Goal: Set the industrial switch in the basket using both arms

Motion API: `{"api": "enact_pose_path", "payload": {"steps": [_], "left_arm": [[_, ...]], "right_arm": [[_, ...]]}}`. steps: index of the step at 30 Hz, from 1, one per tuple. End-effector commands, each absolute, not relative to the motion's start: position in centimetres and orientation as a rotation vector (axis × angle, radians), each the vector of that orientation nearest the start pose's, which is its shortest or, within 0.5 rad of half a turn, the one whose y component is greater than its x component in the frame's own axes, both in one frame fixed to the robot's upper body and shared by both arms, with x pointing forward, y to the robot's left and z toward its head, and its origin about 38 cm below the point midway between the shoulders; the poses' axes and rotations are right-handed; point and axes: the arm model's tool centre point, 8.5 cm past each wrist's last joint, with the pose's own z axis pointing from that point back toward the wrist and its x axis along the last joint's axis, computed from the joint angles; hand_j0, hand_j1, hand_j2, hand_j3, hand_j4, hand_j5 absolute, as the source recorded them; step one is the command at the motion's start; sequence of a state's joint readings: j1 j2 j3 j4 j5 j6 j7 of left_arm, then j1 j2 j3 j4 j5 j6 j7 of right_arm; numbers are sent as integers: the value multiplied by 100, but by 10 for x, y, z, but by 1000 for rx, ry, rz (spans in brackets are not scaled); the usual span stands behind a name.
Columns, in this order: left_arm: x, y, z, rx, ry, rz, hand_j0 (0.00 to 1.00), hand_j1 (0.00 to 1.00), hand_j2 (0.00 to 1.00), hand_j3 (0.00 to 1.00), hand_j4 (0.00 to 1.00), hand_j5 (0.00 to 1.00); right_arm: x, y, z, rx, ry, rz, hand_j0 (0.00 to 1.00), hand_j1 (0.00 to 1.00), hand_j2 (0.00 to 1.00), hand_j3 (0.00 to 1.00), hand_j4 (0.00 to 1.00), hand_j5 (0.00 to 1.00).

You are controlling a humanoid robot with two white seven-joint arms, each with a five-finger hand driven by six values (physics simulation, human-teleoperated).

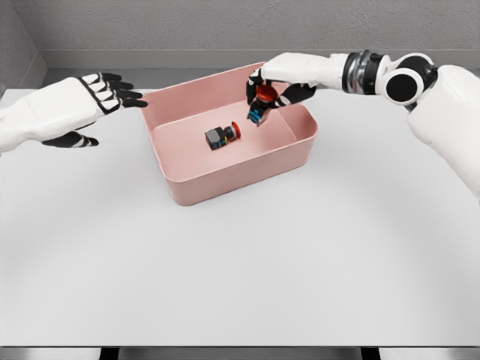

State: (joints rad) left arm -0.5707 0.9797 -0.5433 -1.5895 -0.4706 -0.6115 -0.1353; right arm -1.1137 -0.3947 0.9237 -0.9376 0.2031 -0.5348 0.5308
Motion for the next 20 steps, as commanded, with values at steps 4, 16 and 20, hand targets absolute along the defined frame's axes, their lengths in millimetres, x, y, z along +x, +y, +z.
{"api": "enact_pose_path", "payload": {"steps": [4, 16, 20], "left_arm": [[403, 333, 280, -908, 2223, 2605, 100, 100, 100, 100, 100, 100], [403, 334, 279, -909, 2220, 2619, 100, 100, 100, 100, 100, 100], [404, 334, 279, -909, 2226, 2616, 100, 100, 100, 100, 100, 100]], "right_arm": [[550, -148, 259, -212, -1520, 1894, 100, 100, 100, 100, 100, 100], [539, -303, 259, -404, -1393, 1772, 100, 100, 100, 100, 100, 100], [533, -326, 254, -418, -1383, 1723, 100, 100, 100, 100, 100, 100]]}}
